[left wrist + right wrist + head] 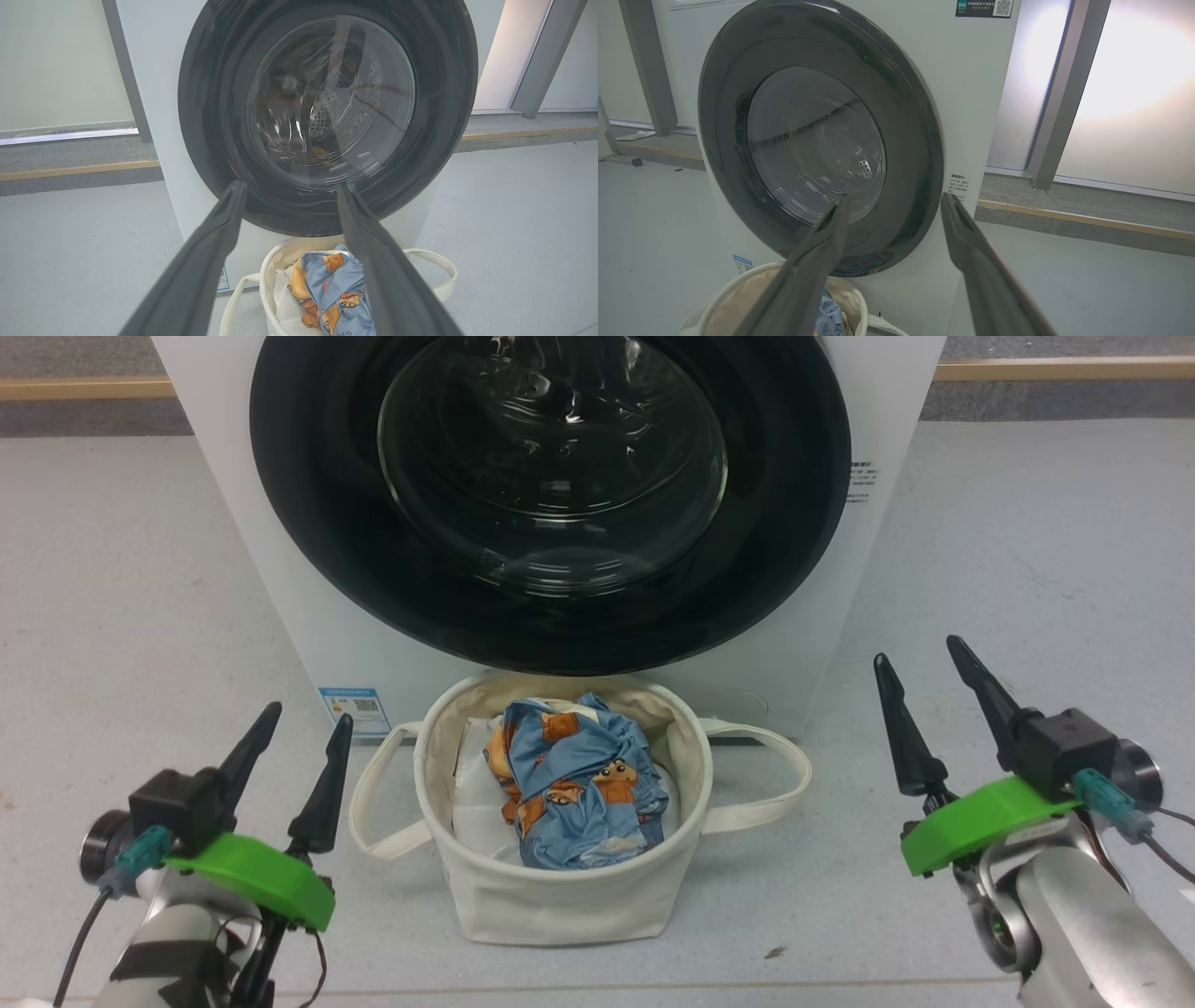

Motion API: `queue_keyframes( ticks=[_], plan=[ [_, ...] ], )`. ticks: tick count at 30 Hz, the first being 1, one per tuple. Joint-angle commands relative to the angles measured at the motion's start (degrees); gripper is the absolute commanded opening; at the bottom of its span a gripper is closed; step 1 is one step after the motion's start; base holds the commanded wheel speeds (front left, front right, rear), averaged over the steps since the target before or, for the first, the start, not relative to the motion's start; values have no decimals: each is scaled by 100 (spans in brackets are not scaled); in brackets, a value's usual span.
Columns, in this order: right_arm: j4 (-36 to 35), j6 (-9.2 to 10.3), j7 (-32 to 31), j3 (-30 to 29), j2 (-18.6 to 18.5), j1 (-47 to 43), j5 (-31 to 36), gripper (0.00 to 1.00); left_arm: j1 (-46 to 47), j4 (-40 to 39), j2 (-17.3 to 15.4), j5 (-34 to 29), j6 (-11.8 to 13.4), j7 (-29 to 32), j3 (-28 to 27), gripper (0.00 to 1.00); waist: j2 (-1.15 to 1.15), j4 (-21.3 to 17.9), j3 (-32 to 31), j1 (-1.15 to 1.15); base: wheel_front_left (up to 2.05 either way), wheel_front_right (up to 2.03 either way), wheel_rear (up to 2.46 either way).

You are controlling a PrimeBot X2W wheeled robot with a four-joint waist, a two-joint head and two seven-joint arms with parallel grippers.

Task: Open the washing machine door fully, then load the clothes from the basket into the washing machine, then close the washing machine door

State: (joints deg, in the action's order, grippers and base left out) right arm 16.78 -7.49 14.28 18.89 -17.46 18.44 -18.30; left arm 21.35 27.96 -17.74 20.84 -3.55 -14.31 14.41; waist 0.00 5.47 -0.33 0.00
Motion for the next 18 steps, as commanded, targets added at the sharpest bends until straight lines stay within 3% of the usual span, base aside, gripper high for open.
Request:
queue_keyframes(
  ticks=[1, 18],
  plan=[
    [-181, 0, 72, 1, -90, 85, 27, 100, 309, -166, -204, -25, -8, -69, -221, 100, 0, 1, 7, 0, 0, 0, 0],
    [-210, 0, 72, -295, 39, -27, 32, 100, 391, -195, -194, -81, -19, -69, -331, 100, 0, 20, 147, 0, 0, 0, -1]
  ],
)
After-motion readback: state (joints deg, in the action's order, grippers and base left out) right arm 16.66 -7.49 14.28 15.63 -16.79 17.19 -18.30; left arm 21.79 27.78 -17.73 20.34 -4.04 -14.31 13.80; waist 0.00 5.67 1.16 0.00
